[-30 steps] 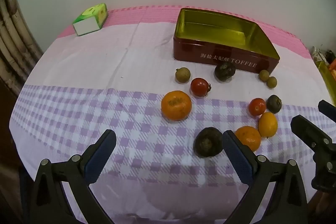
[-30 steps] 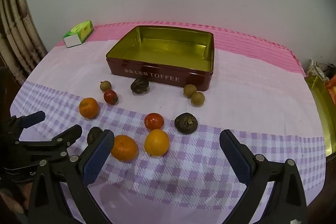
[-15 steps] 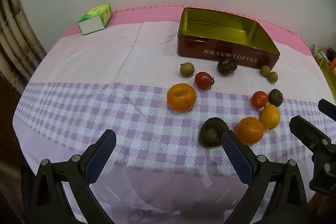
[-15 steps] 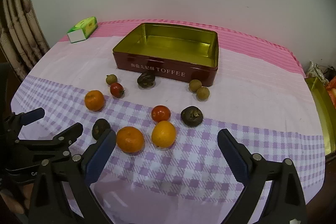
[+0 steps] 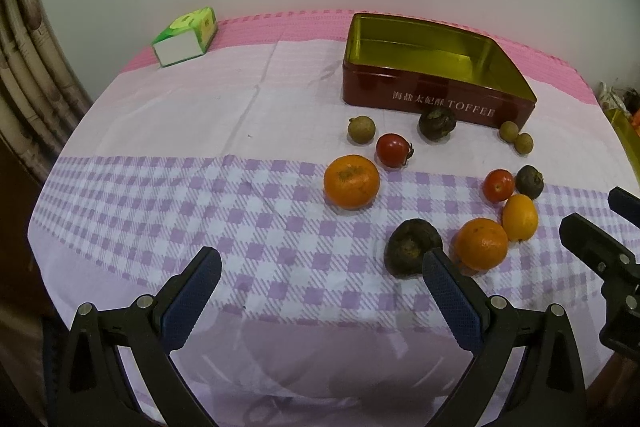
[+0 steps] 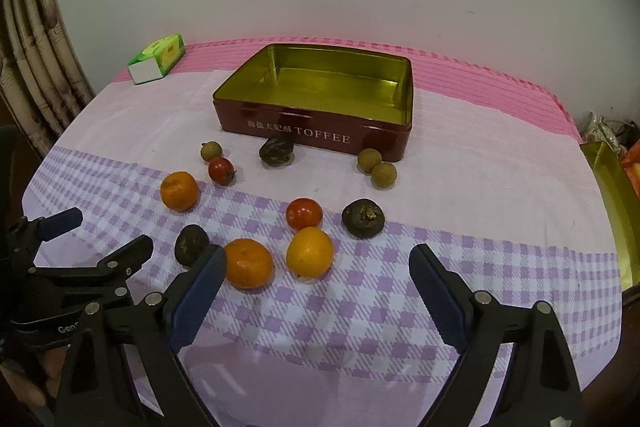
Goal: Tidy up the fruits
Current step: 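Move both tools toward the fruits in front of the tin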
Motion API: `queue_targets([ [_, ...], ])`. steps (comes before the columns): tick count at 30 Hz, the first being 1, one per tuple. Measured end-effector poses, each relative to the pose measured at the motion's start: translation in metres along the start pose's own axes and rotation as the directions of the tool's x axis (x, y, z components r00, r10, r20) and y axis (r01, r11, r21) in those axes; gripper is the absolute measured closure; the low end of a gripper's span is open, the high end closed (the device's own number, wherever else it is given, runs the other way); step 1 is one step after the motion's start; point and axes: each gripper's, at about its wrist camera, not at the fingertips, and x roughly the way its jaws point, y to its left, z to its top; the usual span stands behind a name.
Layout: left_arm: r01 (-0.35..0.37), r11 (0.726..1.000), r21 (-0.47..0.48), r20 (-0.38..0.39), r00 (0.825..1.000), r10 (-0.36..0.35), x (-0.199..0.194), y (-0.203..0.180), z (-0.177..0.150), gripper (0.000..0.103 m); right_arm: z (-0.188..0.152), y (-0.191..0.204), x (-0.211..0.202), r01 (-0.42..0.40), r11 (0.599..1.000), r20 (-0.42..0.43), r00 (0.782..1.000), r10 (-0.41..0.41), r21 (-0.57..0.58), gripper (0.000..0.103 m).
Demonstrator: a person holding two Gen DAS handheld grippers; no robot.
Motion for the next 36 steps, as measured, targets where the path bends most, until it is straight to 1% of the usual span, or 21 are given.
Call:
queue_targets([
  [4,0.001,1.000,-0.002,-0.005,1.000,-0.001,0.002,0.001,-0.001,0.003,-0.002,-0.003,0.002,-0.004,1.000,-0.010,1.000,0.004,0.009,0.016],
  [8,0.003,1.000,-0.003,-0.006,1.000,-0.003,0.003,0.001,-0.002,0.003,-0.003,-0.004,0.004,-0.007,1.000,-0.017,1.000,0.008,0.011,0.020],
  [20,0.013,1.000,0.007,-0.021,1.000,-0.013,0.007,-0.002,-0.005,0.003,-0.007,-0.004,0.010,-0.015,1.000,-0.034,0.999,0.016,0.017,0.021],
  [22,0.012,1.000,0.011,-0.023,1.000,-0.012,0.008,-0.003,-0.005,0.006,-0.008,-0.004,0.009,-0.016,1.000,-0.035,0.999,0.017,0.017,0.021],
  [26,0.012,1.000,0.014,-0.027,1.000,-0.012,0.008,-0.004,-0.006,0.006,-0.008,-0.003,0.009,-0.021,1.000,-0.035,0.999,0.021,0.013,0.022],
  [27,0.013,1.000,0.015,-0.027,1.000,-0.012,0.008,-0.004,-0.006,0.007,-0.008,-0.003,0.009,-0.022,1.000,-0.036,0.999,0.022,0.012,0.024],
  [36,0.018,1.000,0.021,-0.035,0.999,-0.017,0.011,-0.005,-0.008,0.010,-0.009,-0.005,0.013,-0.027,1.000,-0.044,0.999,0.028,0.016,0.024],
])
